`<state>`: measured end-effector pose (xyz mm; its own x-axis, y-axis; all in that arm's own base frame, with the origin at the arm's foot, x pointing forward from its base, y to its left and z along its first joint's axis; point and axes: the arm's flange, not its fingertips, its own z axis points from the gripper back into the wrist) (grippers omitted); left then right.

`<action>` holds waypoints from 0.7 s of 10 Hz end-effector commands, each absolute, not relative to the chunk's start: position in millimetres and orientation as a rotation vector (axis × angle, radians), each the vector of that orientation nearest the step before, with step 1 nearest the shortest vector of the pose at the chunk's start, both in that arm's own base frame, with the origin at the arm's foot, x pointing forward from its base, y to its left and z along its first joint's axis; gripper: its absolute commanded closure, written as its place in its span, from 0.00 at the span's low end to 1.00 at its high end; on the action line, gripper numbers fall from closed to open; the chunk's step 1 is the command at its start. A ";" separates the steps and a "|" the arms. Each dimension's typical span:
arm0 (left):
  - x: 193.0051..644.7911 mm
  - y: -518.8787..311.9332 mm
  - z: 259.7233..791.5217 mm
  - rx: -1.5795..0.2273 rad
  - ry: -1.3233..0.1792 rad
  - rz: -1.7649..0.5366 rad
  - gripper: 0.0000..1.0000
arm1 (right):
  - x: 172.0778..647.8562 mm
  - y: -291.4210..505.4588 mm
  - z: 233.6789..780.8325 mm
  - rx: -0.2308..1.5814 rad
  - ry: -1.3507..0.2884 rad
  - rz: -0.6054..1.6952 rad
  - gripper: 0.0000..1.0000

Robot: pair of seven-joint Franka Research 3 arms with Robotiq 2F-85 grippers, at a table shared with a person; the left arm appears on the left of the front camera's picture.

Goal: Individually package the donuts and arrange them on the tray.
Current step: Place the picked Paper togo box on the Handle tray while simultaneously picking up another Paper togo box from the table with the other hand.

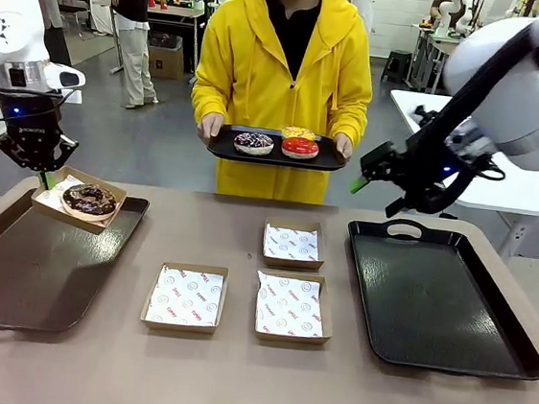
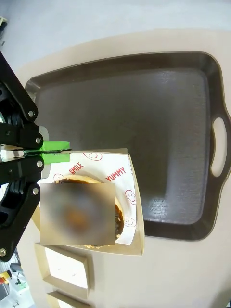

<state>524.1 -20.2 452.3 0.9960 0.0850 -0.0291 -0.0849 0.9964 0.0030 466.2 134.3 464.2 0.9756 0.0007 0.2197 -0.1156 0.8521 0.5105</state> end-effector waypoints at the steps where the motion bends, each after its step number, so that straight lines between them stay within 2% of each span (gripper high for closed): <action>1: 535.1 -0.3 438.0 0.030 0.024 0.085 0.99 | 500.3 173.6 457.3 0.408 -0.165 0.045 0.00; 5: 546.3 21.4 405.0 0.030 0.041 0.072 0.99 | 544.1 224.9 426.3 0.282 -0.131 -0.017 0.00; 7: 540.4 10.7 415.9 0.025 0.036 0.078 0.99 | 563.6 245.4 405.9 0.199 -0.118 -0.044 0.00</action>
